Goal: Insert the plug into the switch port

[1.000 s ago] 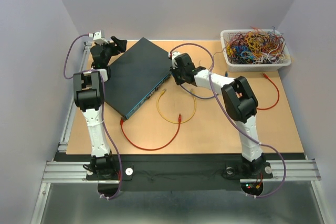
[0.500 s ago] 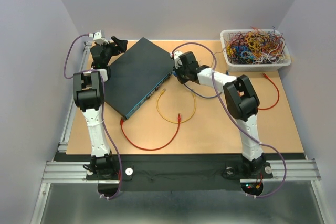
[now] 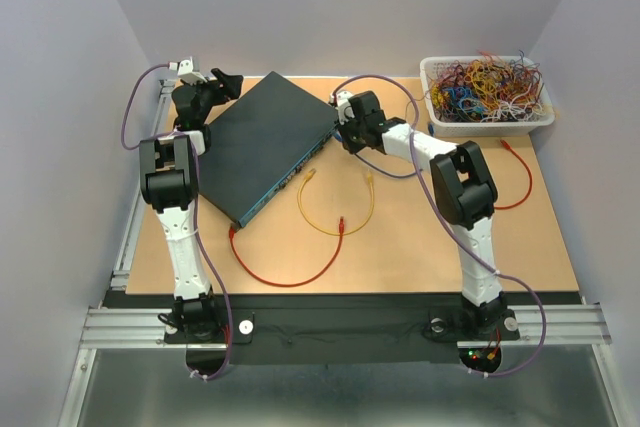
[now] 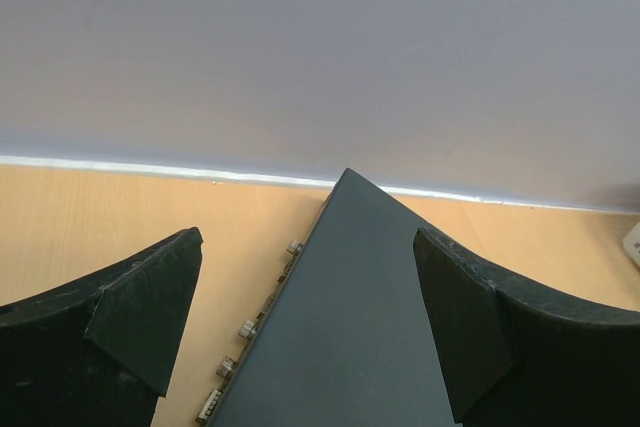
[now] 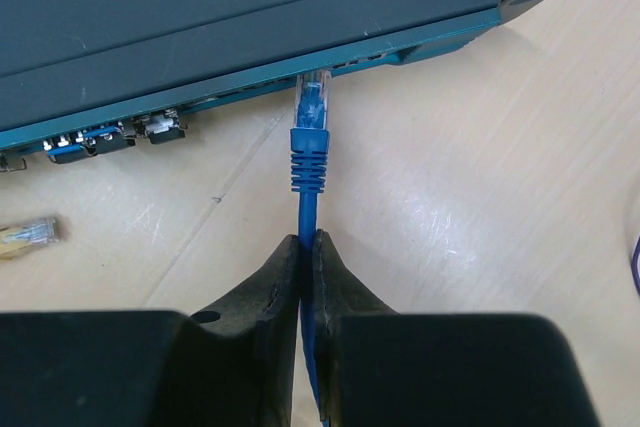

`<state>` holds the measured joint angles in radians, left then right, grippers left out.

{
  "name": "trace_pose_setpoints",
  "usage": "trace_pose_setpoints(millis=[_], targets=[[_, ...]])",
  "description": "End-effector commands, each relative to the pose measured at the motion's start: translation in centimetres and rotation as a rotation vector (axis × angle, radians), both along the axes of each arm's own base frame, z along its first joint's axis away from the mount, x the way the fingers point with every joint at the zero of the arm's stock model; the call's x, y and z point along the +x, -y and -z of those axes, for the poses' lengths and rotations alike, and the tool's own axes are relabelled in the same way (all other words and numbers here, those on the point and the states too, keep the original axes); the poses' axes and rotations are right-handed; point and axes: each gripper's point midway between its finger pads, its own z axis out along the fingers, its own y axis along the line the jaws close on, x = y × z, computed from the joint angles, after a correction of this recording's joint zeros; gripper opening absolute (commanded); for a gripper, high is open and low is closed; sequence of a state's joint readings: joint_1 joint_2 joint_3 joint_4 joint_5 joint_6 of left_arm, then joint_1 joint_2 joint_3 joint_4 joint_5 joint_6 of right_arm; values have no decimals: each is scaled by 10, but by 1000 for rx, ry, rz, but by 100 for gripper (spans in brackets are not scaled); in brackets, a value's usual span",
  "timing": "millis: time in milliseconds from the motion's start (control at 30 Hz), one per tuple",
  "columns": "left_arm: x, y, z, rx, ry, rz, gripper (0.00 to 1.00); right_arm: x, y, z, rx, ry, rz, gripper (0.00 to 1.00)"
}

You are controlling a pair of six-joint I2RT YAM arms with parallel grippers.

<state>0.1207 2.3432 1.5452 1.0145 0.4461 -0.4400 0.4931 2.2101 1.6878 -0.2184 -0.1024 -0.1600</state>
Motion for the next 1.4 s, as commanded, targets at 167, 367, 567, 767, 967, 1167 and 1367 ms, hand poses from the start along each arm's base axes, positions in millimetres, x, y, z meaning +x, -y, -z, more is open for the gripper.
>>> trace_pose_setpoints(millis=[167,367,567,767,967,1167,1367], targets=[[6,-3,-31,14,105,17,99,18,-44,-72,191,160,-88,0],[5,-3,-33,14,111,19,99,15,-46,-75,201,155,-85,0],[2,-1,-36,27,139,25,99,-15,-33,-73,178,129,-54,0],[-17,12,-76,37,217,5,99,-56,-20,-79,138,131,-28,0],[-85,64,-165,-22,293,40,99,-93,-4,-123,230,154,-1,1],[-176,171,-146,-105,156,192,97,-131,-7,-150,302,163,-31,0],[-266,252,-137,-200,60,393,92,-173,-7,-178,404,171,-76,1]])
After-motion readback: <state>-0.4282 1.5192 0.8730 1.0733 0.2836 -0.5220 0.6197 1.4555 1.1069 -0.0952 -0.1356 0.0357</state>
